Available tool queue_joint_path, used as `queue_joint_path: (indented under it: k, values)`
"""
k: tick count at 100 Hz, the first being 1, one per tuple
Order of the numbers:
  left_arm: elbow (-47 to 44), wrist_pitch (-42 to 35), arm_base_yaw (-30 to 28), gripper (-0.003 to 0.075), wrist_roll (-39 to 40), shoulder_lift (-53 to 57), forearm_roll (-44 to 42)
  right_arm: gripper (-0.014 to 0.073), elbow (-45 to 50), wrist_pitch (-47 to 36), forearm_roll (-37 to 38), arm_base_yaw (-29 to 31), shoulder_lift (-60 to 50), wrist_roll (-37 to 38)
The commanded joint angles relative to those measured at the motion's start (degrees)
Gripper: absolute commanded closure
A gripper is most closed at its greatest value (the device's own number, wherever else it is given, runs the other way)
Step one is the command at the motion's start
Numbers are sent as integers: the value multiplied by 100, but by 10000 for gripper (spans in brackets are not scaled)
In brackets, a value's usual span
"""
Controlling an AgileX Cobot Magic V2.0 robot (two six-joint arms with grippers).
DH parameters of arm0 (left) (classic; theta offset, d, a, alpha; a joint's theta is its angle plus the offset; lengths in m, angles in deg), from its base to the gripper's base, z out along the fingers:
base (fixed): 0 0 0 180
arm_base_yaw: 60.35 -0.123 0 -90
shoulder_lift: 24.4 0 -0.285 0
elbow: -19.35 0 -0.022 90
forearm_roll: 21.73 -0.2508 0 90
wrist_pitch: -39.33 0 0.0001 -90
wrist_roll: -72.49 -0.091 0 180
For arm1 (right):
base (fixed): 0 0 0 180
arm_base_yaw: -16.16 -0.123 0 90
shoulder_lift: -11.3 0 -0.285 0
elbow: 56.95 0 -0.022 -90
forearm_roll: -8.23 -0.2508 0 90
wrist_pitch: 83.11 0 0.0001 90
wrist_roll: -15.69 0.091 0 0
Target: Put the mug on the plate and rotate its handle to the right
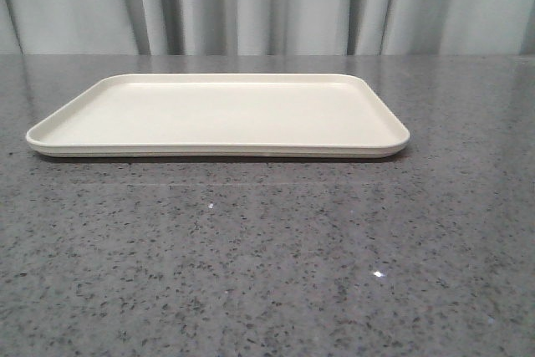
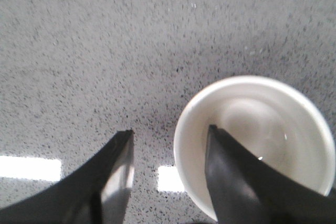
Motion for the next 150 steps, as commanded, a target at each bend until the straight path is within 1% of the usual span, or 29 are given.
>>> queue_joint_path:
  k: [1,29,47,84,109,114,119,126,131,134,150]
  values:
    - [-53,-321,-13,407,-2,54,-77,66,-205,-378,-65,39,58,-31]
    - [-601,-575,-13,407,-30,54,-77,66,-205,-378,-65,39,58,-31]
    - [-758,-831,-13,407,-30,44,-28,66,-205,-378,-65,39,58,-31]
    - [-757,-1022,-13,407,-19,-463,46,66,-205,-378,-65,39,58,-31]
    - [-757,-1216,-13,409,-19,-515,-13,66,-205,-378,-65,39,58,-31]
    - [-757,-1227,-13,429,-19,-515,-23,66,-205,-378,-65,39,58,-31]
    - [-757,-1227,-13,480,-19,-515,-63,66,-205,-378,-65,39,58,-31]
    - [-757,-1236,-13,596,-19,-515,-104,66,-205,-378,-65,39,58,-31]
    - [-757,-1249,-13,701,-19,-515,-141,66,-205,-378,-65,39,58,-31]
    - [-757,-1249,-13,741,-19,-515,-171,66,-205,-378,-65,39,58,-31]
    - [-757,-1264,-13,736,-19,-515,-248,66,-205,-383,-65,39,58,-31]
